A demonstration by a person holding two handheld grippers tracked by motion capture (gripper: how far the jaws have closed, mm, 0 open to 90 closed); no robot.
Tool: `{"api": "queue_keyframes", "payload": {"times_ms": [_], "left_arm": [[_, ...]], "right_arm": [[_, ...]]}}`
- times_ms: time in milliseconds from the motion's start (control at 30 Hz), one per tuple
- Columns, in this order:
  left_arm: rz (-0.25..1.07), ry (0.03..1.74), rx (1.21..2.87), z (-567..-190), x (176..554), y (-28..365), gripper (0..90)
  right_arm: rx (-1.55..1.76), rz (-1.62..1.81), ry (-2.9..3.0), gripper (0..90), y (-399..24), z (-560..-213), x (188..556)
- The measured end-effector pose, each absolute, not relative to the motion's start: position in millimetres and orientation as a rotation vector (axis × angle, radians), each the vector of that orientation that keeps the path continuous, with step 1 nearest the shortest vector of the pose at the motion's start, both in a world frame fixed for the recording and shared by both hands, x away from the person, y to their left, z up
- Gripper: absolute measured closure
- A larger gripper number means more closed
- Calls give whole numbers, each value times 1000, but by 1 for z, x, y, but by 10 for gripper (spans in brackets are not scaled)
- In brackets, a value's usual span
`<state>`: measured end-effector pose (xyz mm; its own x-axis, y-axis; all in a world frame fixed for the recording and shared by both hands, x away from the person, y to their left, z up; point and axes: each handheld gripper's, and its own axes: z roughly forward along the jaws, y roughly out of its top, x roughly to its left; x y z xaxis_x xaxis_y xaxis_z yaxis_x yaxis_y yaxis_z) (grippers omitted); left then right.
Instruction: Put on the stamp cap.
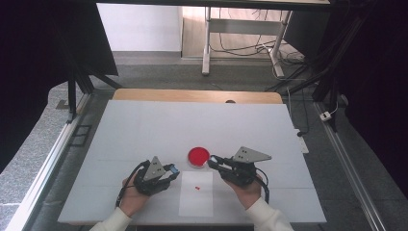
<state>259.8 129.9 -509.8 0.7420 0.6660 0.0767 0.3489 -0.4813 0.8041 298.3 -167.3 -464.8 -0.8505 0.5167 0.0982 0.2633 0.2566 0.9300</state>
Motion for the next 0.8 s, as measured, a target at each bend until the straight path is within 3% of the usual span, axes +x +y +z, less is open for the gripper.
{"api": "queue_keyframes", "payload": {"times_ms": [800], "left_arm": [[483,723,2127,-509,267,108,645]], "right_arm": [[730,1637,2290,751,-166,-464,298]]}}
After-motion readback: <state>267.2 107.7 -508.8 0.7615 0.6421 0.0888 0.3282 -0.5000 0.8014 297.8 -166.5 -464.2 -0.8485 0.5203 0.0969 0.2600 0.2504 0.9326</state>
